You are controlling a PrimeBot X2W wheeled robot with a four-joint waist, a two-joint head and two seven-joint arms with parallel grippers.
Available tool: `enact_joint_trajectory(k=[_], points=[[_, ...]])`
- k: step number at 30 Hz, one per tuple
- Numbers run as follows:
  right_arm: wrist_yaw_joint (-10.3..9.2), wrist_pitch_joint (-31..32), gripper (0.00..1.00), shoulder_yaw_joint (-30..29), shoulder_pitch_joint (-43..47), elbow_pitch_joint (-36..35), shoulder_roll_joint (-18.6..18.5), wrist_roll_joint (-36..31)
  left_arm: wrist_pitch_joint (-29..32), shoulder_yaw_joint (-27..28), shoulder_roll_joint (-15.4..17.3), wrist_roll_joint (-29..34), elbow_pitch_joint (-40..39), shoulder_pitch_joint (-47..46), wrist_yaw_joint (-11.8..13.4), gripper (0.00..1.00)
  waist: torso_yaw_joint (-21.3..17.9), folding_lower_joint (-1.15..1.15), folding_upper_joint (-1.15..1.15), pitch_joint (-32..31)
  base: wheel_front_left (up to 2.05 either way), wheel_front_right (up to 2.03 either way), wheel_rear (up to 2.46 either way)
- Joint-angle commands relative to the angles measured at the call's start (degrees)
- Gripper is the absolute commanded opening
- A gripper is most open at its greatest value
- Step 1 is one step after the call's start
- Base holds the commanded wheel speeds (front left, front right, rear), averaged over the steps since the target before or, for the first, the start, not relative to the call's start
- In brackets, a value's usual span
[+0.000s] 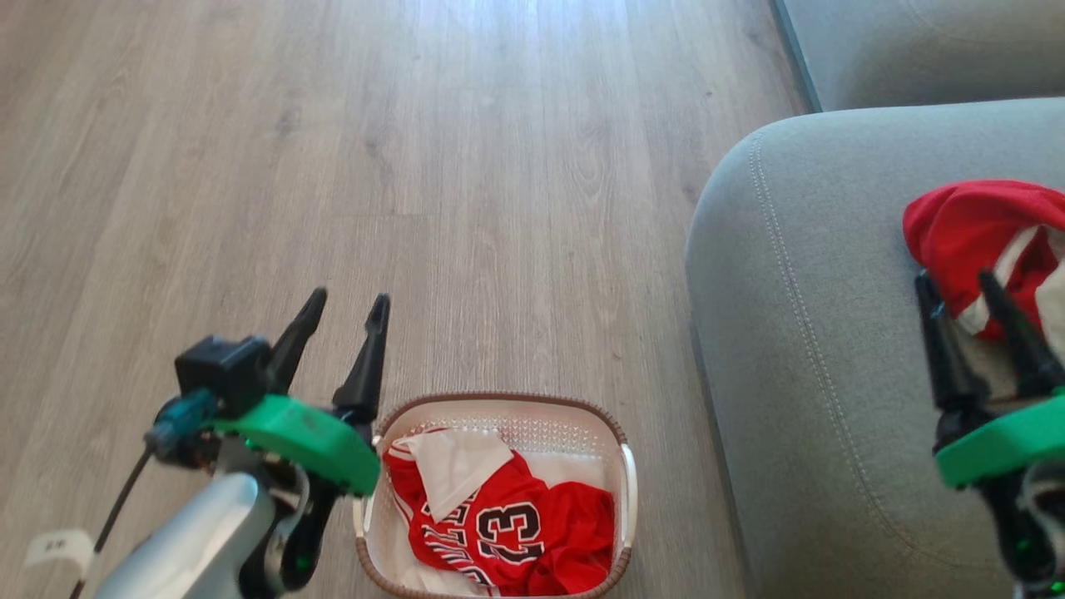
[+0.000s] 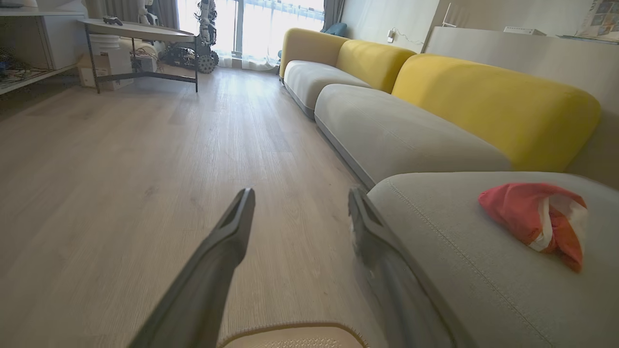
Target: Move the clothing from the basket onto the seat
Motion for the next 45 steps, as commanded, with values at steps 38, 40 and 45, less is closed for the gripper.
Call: enact_joint_trajectory(k=[38, 40, 45], points=[[0.41, -8.9, 1.00, 5.9, 7.3, -2.1, 8.0, -7.7, -0.8, 27.0, -8.9, 21.5, -3.3, 19.7, -5.3, 1.00, 1.6, 0.00, 0.00, -1.0, 0.00, 0.00, 0.00], [0.41, -8.9, 1.00, 5.9, 7.2, -2.0, 8.0, -7.7, -0.8, 27.3, -9.3, 21.9, -3.1, 19.7, -5.8, 1.00, 1.6, 0.00, 0.00, -1.0, 0.00, 0.00, 0.00], [0.41, -8.8, 1.00, 6.0, 6.9, -2.0, 8.1, -7.7, -0.8, 28.1, -10.2, 22.7, -2.5, 19.8, -6.8, 1.00, 1.4, 0.00, 0.00, -0.7, 0.00, 0.00, 0.00]])
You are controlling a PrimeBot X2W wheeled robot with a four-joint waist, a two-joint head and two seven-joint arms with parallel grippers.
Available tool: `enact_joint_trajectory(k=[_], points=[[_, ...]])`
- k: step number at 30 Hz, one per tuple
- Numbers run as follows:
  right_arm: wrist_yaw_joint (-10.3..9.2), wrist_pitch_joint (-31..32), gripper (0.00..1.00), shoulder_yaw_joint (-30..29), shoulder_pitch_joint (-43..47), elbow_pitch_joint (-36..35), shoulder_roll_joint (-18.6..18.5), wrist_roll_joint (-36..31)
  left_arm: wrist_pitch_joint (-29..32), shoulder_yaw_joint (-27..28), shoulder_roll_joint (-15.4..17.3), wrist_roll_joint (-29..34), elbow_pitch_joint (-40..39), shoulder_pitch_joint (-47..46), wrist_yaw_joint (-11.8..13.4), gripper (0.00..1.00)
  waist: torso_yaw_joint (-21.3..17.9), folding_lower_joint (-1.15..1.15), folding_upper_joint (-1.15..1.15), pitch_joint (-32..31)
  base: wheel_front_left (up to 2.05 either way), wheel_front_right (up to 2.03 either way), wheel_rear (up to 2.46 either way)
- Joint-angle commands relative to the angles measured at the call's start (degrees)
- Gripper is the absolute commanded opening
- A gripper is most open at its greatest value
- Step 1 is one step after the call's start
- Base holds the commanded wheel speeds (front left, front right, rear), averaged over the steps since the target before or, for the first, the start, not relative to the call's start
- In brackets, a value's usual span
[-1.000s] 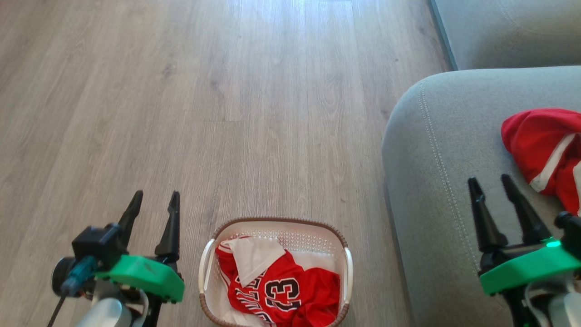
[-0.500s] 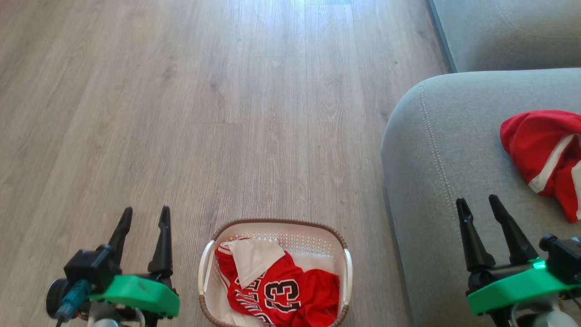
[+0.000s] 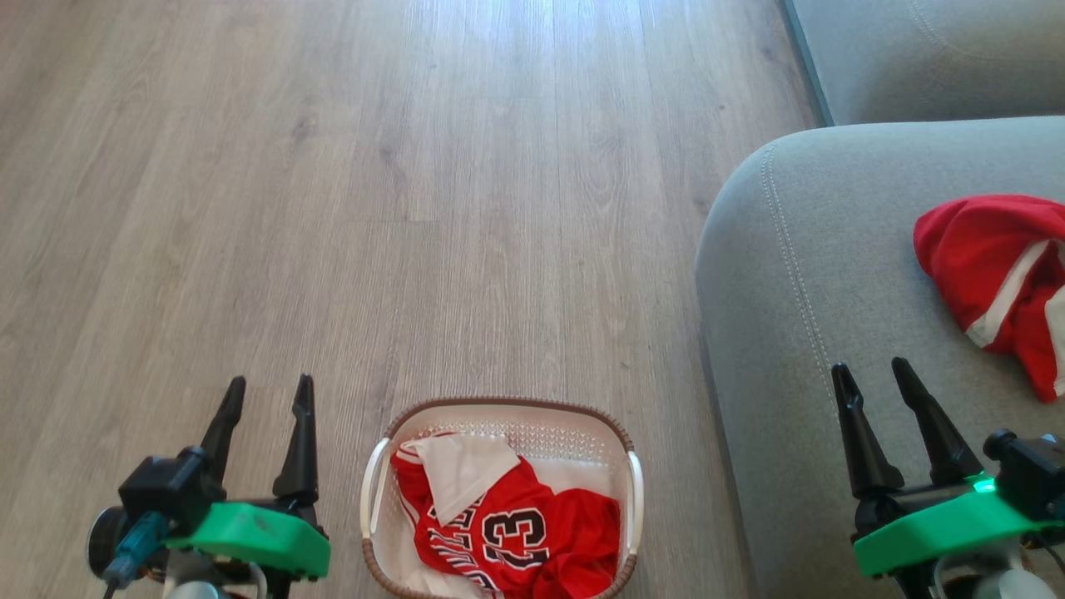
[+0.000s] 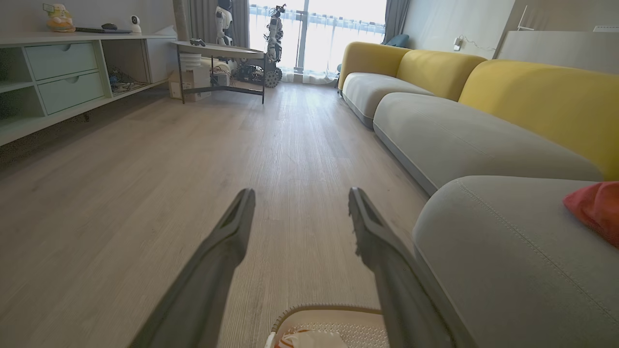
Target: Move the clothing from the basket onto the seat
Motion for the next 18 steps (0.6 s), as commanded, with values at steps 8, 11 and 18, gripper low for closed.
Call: enact_joint_trajectory(k=[8, 11, 18], points=[[0.41, -0.4, 1.00, 1.3, -2.9, -1.8, -0.4, -0.3, -0.8, 3.7, -0.6, 1.6, -0.9, -2.0, -1.4, 1.00, -0.4, 0.00, 0.00, 0.5, 0.00, 0.00, 0.00], [0.41, -0.5, 1.00, 1.3, -3.1, -2.0, -0.5, -0.2, -0.8, 3.7, -0.9, 1.9, -0.7, -2.0, -1.9, 1.00, -0.8, 0.00, 0.00, 1.0, 0.00, 0.00, 0.00], [0.41, -0.5, 1.00, 1.3, -4.8, -2.7, -0.4, -0.3, -0.8, 3.6, -1.5, 2.3, -0.1, -4.0, -3.4, 1.00, -2.1, 0.00, 0.00, 4.2, 0.00, 0.00, 0.00]])
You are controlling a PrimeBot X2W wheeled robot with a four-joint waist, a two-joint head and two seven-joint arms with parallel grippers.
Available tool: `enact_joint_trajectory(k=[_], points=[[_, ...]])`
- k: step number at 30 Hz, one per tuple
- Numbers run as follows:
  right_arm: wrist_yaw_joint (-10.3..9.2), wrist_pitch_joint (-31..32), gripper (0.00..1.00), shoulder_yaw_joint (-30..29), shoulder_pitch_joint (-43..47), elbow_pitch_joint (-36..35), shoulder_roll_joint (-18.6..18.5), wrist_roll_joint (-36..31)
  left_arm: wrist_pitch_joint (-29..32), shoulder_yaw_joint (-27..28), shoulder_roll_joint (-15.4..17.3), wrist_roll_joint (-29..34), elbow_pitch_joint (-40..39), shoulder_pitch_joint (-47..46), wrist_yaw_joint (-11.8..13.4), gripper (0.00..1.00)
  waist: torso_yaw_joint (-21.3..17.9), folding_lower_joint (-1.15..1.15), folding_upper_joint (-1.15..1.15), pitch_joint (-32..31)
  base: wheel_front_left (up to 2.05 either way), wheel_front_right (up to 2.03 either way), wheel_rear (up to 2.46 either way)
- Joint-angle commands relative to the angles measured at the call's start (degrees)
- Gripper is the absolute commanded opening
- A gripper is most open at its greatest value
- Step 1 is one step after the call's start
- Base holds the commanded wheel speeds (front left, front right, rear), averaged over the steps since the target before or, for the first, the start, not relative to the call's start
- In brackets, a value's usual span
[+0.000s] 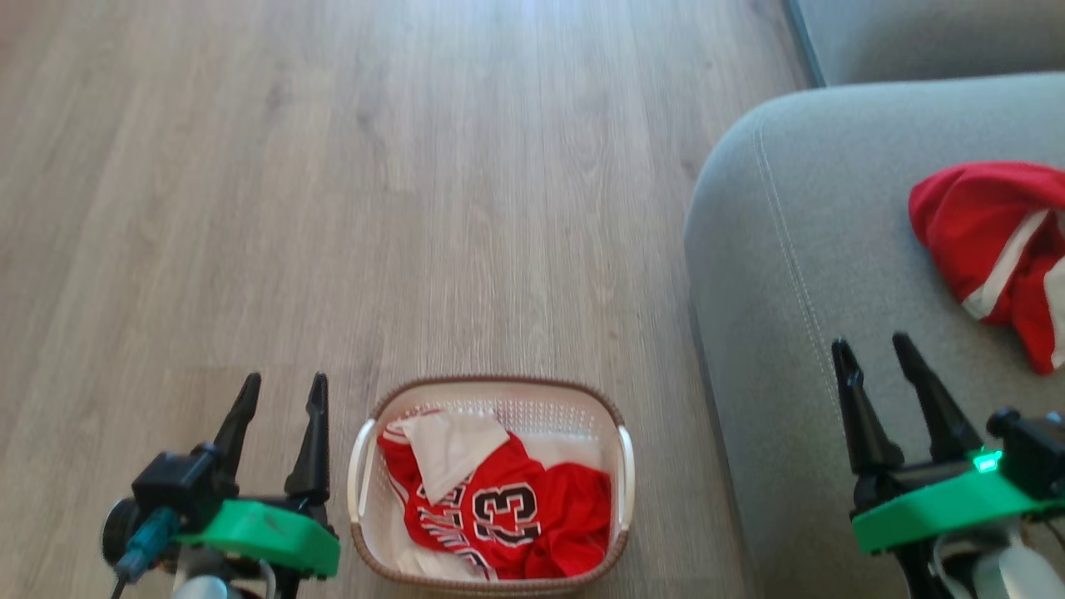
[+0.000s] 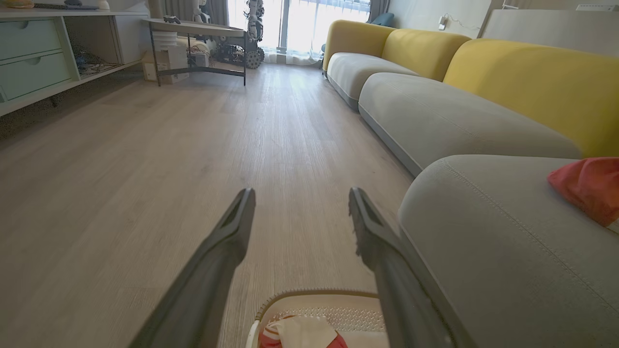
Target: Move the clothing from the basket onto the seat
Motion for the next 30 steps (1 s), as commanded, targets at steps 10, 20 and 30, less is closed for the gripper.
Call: enact_joint_trajectory(k=[10, 20, 30], points=[[0.41, -1.3, 1.00, 1.2, -7.7, -2.8, 0.0, -1.0, -0.7, 1.3, -0.7, 0.9, 1.7, -10.9, -2.9, 1.00, -2.7, 0.00, 0.00, 8.9, 0.00, 0.00, 0.00], [0.41, -2.4, 1.00, 1.1, -12.4, -3.4, 0.0, -1.7, -0.4, -1.7, -2.2, 1.4, 9.9, -19.5, -6.3, 1.00, -5.0, 0.00, 0.00, 17.4, 0.00, 0.00, 0.00], [0.41, -3.3, 1.00, 0.8, -16.4, -4.3, 1.1, -2.3, 1.1, -4.7, -4.0, 1.4, 21.8, -26.2, -9.6, 1.00, -6.5, 0.00, 0.00, 24.0, 0.00, 0.00, 0.00]])
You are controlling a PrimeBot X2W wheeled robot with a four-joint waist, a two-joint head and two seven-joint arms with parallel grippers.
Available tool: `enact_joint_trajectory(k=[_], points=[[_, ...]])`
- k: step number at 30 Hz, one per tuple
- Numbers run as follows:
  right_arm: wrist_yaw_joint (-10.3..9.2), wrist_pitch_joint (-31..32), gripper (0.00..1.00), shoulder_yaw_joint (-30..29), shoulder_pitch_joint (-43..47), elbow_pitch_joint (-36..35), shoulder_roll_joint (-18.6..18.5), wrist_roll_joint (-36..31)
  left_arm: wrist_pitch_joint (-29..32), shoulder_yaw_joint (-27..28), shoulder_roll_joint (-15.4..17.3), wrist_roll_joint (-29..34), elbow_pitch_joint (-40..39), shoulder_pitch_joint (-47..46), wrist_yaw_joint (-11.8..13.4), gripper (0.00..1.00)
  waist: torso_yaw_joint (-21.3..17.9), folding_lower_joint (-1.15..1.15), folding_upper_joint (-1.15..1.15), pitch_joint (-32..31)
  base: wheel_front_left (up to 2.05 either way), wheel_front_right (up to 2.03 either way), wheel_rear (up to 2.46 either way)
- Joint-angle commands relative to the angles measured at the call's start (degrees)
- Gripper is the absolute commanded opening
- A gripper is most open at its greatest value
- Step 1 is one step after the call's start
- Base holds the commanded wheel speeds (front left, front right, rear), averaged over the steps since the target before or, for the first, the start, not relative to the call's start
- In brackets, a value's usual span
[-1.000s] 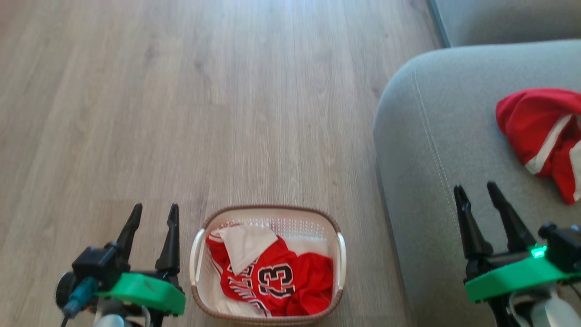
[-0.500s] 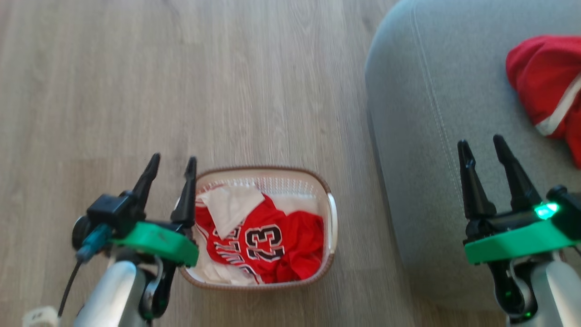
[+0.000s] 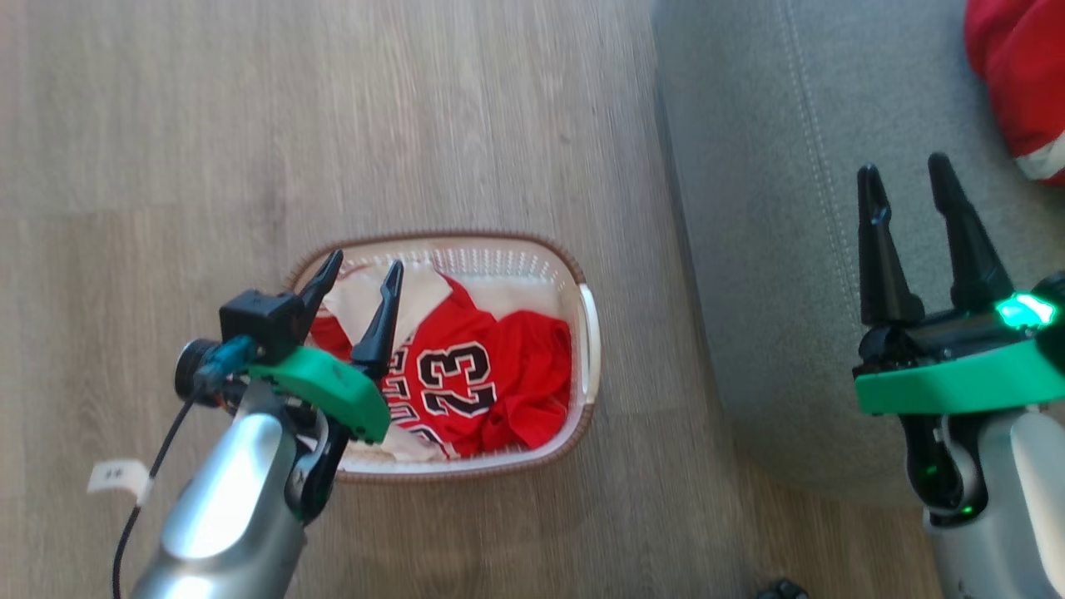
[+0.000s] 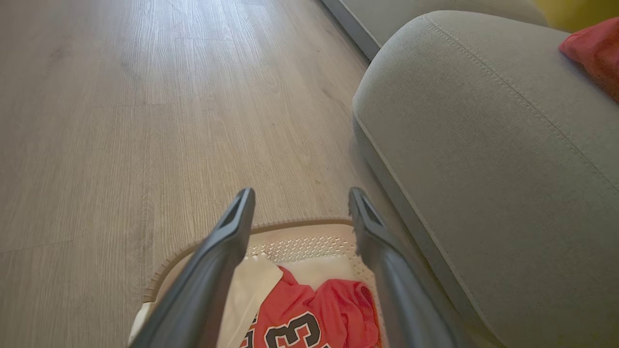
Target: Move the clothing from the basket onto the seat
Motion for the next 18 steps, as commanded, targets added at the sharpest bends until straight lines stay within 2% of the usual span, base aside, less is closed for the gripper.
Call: enact_joint_trajectory(k=[1, 18], points=[[0.41, -0.5, 1.00, 1.0, -0.8, -2.3, -0.2, -0.4, 0.0, 1.5, 0.7, 0.3, -0.8, -2.2, -0.3, 1.00, -0.7, -0.01, 0.00, 1.8, 0.00, 0.00, 0.00], [0.41, -1.4, 1.00, 1.2, -7.8, -5.2, 1.1, -1.4, 1.4, -3.4, -2.1, -1.1, 24.8, -16.3, -4.0, 1.00, -3.7, -0.01, 0.00, 14.0, 0.00, 0.00, 0.00]])
